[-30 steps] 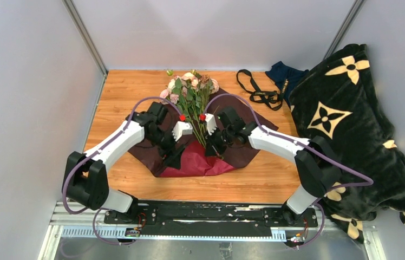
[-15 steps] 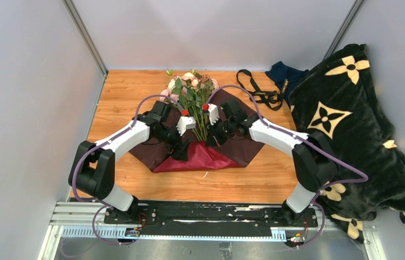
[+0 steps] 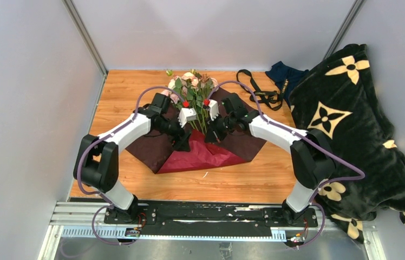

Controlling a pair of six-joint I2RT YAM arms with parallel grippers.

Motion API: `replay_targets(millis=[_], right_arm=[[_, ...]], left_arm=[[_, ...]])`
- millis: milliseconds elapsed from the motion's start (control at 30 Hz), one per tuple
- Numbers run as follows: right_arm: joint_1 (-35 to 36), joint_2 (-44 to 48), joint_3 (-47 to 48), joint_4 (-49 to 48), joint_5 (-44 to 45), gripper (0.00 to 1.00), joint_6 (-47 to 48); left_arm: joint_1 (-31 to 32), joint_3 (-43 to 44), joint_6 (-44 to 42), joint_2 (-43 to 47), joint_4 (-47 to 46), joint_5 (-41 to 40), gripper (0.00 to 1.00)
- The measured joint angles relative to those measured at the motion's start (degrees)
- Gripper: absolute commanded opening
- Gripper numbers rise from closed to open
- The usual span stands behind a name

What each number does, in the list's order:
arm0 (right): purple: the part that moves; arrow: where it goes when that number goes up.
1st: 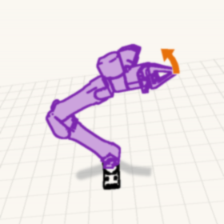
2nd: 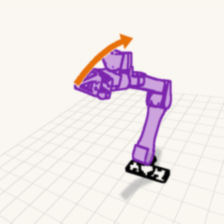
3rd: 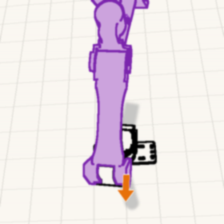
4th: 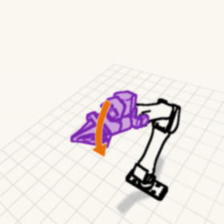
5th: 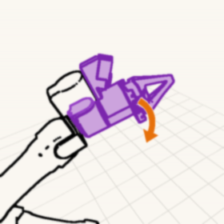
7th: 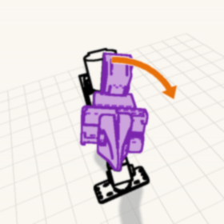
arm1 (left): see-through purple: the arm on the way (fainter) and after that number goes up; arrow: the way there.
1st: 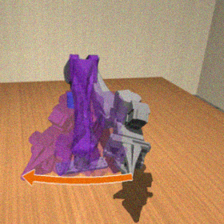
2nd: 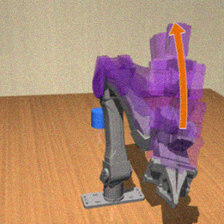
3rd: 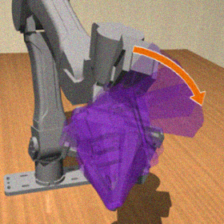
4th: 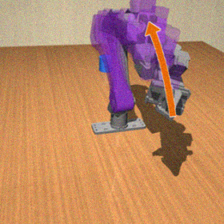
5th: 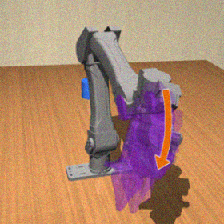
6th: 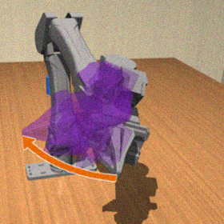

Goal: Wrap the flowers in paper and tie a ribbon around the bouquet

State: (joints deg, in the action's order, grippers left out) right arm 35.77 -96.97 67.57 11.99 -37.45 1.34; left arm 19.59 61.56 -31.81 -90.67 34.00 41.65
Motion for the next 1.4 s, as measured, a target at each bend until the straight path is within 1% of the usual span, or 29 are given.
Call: replay_targets(millis=[67,100,133,167,200,233,267,333,367,433,500,533,600,633,800,933,1033,1200,1300,1400], right_arm=[[-0.13,-0.46,0.2,-0.07,-0.13,0.0,0.0],[-0.2,-0.59,0.2,-0.07,-0.22,0.0,-0.02],[-0.31,-0.61,0.2,-0.07,-0.35,0.0,-0.07],[-0.39,-0.66,0.2,-0.11,-0.46,0.0,-0.15],[-0.46,-0.66,0.2,-0.15,-0.52,0.05,-0.37],[-0.55,-0.66,0.2,-0.24,-0.48,0.15,-0.94],[-0.66,-0.66,0.2,-0.26,-0.37,0.23,-1.6],[-1.09,-0.66,0.35,-0.04,0.48,0.29,-3.61],[-1.57,-0.66,0.61,0.17,1.53,0.3,-4.81],[-3.19,-0.66,1.66,1.46,4.24,0.28,-7.87],[-5.25,-0.57,3.02,2.67,7.72,0.23,-11.34],[-7.43,-0.57,3.19,2.71,8.92,0.19,-12.35],[-9.64,-0.57,3.28,2.82,11.13,0.03,-14.45],[-10.64,-0.96,3.3,3.17,12.22,0.0,-15.85],[-9.66,-7.67,5.16,6.64,15.45,0.0,-17.84],[-8.41,-13.64,5.11,9.55,14.62,0.0,-17.62],[-8.0,-14.29,5.11,10.01,10.29,0.0,-16.63],[-7.63,-14.36,4.7,9.33,-0.28,0.0,-14.64],[-7.63,-14.62,4.7,9.01,-4.92,0.0,-13.68],[-7.63,-14.97,4.83,10.01,-6.47,0.0,-12.83]], left_arm=[[0.7,-0.61,0.11,-0.79,-0.17,0.85,0.56],[0.9,-0.83,0.22,-1.14,-0.26,1.38,0.36],[0.98,-0.92,0.52,-1.31,-0.33,1.77,0.22],[1.01,-0.92,1.14,-1.44,-0.46,2.01,0.01],[1.01,-0.94,0.96,-1.53,-0.7,2.64,0.0],[1.01,-0.94,0.61,-1.57,-0.96,3.37,0.0],[0.98,-0.92,1.2,-1.57,-1.09,3.67,0.0],[1.01,-0.92,2.29,-1.6,-1.64,3.67,0.0],[1.01,-0.92,3.1,-1.79,-2.12,3.3,0.0],[1.01,-0.94,4.0,-2.34,-2.78,1.99,0.0],[1.01,-0.94,5.11,-3.37,-3.58,0.09,0.0],[1.01,-0.94,5.73,-4.02,-4.04,-0.79,0.0],[1.01,-1.01,6.69,-4.81,-4.59,-1.7,0.0],[1.01,-1.2,7.21,-5.11,-5.07,-2.27,0.0],[1.01,-1.64,8.41,-5.31,-6.05,-3.43,0.0],[1.01,-1.7,8.68,-5.31,-6.69,-3.54,0.0],[1.01,-2.21,8.72,-5.31,-7.02,-3.58,0.0],[1.01,-2.71,9.57,-5.31,-7.48,-3.56,0.0],[1.01,-2.75,10.03,-5.31,-8.09,-3.56,0.0],[1.01,-2.75,10.82,-5.33,-8.92,-3.8,0.0]])
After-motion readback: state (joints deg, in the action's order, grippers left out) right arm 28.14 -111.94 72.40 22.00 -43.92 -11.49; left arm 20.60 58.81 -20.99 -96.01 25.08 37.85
